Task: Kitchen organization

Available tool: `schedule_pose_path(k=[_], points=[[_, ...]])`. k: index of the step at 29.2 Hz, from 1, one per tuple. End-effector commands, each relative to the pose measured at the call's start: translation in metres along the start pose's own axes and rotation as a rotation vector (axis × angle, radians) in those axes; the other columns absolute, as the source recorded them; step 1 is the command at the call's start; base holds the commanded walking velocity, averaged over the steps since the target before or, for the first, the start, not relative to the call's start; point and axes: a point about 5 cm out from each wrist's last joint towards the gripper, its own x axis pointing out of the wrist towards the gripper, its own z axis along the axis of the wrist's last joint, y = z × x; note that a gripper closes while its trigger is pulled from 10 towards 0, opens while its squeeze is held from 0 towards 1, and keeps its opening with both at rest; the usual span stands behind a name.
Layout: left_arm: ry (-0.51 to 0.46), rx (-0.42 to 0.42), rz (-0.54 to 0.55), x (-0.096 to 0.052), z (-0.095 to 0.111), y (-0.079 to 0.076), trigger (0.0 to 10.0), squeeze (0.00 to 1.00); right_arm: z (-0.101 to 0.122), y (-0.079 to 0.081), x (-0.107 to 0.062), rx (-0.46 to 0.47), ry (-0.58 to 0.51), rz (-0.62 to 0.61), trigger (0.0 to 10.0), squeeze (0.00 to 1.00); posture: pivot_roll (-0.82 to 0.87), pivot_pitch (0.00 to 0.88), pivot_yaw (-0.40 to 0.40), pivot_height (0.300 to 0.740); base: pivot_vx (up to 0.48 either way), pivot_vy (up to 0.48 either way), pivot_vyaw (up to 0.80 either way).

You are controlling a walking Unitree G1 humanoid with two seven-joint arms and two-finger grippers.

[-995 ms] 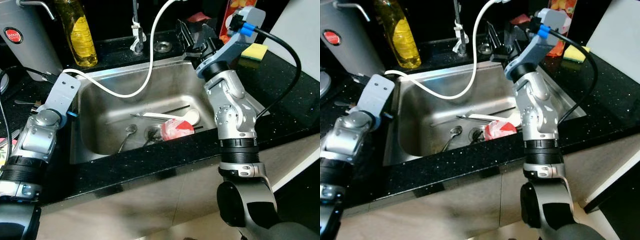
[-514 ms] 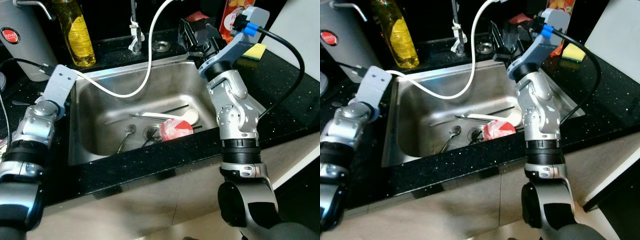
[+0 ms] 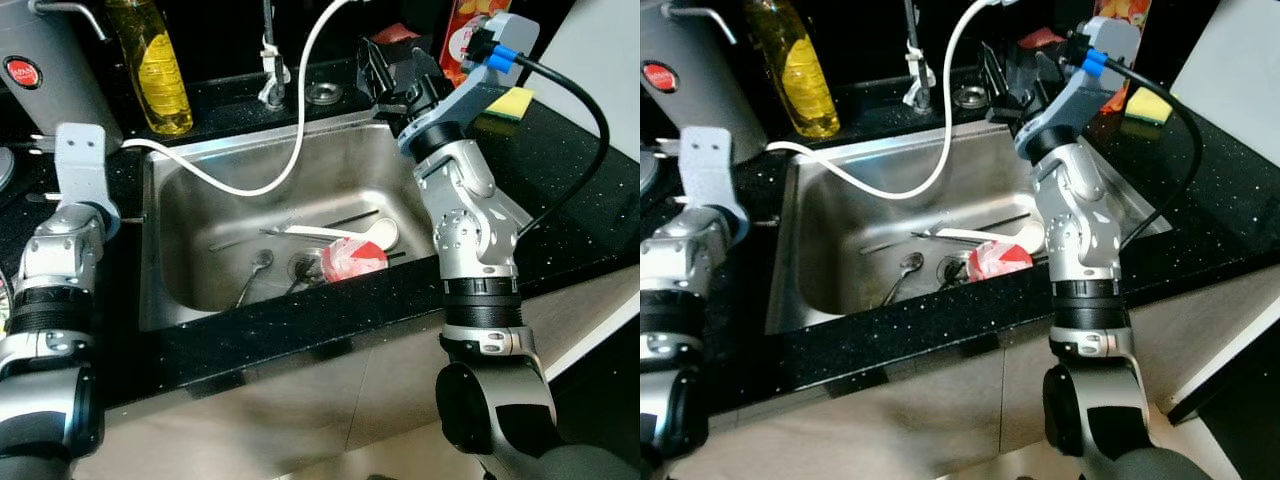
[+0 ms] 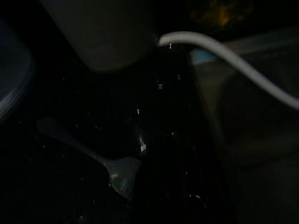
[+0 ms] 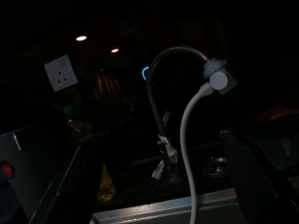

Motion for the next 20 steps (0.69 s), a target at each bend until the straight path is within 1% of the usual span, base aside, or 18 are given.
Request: schedule_pose_path(k=[1,2,3,4,5,6,7,8,9,10,11,12,13,15,16,17,18,20], points=[[-0.037,-0.009,-0.044,-0.002,0.001,-0.012,1.3,0.0,-0.001,0.003,0.002,0.006,0.007,0.016,10.0,0.0,0.14,0.0,0.066,0.74,0.0,0.0,0.0],[-0.106,0.02,-0.081,-0.004,0.012,-0.019,10.0,0.0,-0.001,0.003,0.002,0.006,0.007,0.018,10.0,0.0,0.14,0.0,0.066,0.74,0.0,0.0,0.0],[-0.17,0.05,-0.122,-0.008,0.023,-0.027,10.0,0.0,-0.001,0.003,0.002,0.007,0.007,0.02,10.0,0.0,0.14,0.0,0.066,0.74,0.0,0.0,0.0],[-0.17,0.05,-0.122,-0.008,0.023,-0.027,10.0,0.0,-0.001,0.003,0.002,0.007,0.007,0.02,10.0,0.0,0.14,0.0,0.066,0.74,0.0,0.0,0.0],[-0.18,0.051,-0.144,-0.009,0.025,-0.032,10.0,0.0,-0.001,0.003,0.002,0.006,0.007,0.02,10.0,0.0,0.14,0.0,0.066,0.74,0.0,0.0,0.0],[-0.196,0.059,-0.188,-0.011,0.028,-0.04,10.0,0.0,-0.001,0.004,0.002,0.006,0.006,0.02,10.0,0.0,0.14,0.0,0.066,0.74,0.0,0.0,0.0],[-0.196,0.059,-0.188,-0.011,0.028,-0.04,10.0,0.0,-0.001,0.004,0.002,0.006,0.006,0.02,10.0,0.0,0.14,0.0,0.066,0.74,0.0,0.0,0.0],[-0.209,0.064,-0.239,-0.014,0.029,-0.05,10.0,0.0,-0.001,0.004,0.002,0.006,0.006,0.02,10.0,0.0,0.14,0.0,0.066,0.74,0.0,0.0,0.0],[-0.227,0.082,-0.314,-0.018,0.029,-0.065,10.0,0.0,-0.001,0.003,0.002,0.006,0.005,0.02,10.0,0.0,0.14,0.0,0.066,0.74,0.0,0.0,0.0],[-0.227,0.082,-0.314,-0.018,0.029,-0.065,10.0,0.0,-0.001,0.003,0.002,0.006,0.005,0.02,10.0,0.0,0.14,0.0,0.066,0.74,0.0,0.0,0.0],[-0.24,0.115,-0.418,-0.024,0.026,-0.086,10.0,0.0,-0.001,0.003,0.002,0.004,0.004,0.018,10.0,0.0,0.13,0.0,0.073,0.74,0.0,0.0,0.0],[-0.238,0.132,-0.467,-0.027,0.023,-0.096,10.0,0.0,-0.001,0.003,0.002,0.003,0.003,0.017,10.0,0.0,0.13,0.0,0.073,0.74,0.0,0.0,0.0],[-0.238,0.132,-0.467,-0.027,0.023,-0.096,10.0,0.0,-0.001,0.003,0.002,0.003,0.003,0.017,10.0,0.0,0.13,0.0,0.073,0.74,0.0,0.0,0.0],[-0.23,0.169,-0.553,-0.034,0.014,-0.113,10.0,0.0,0.0,0.002,0.001,0.0,0.0,0.012,10.0,0.0,0.12,0.0,0.08,0.74,0.0,0.0,0.0],[-0.227,0.18,-0.583,-0.037,0.011,-0.119,10.0,0.0,0.0,0.001,0.0,-0.002,0.0,0.01,10.0,0.0,0.12,0.0,0.08,0.74,0.0,0.0,0.0],[-0.227,0.18,-0.583,-0.037,0.011,-0.119,10.0,0.0,0.0,0.001,0.0,-0.002,0.0,0.01,10.0,0.0,0.12,0.0,0.08,0.74,0.0,0.0,0.0],[-0.225,0.193,-0.642,-0.043,0.006,-0.129,10.0,0.0,0.001,0.0,0.0,-0.004,-0.001,0.005,10.0,0.0,0.12,0.0,0.08,0.74,0.0,0.0,0.0],[-0.228,0.222,-0.746,-0.056,-0.001,-0.143,10.0,0.0,0.001,-0.001,-0.001,-0.007,-0.003,-0.001,10.0,0.0,0.11,0.0,0.088,0.74,0.0,0.0,0.0]])
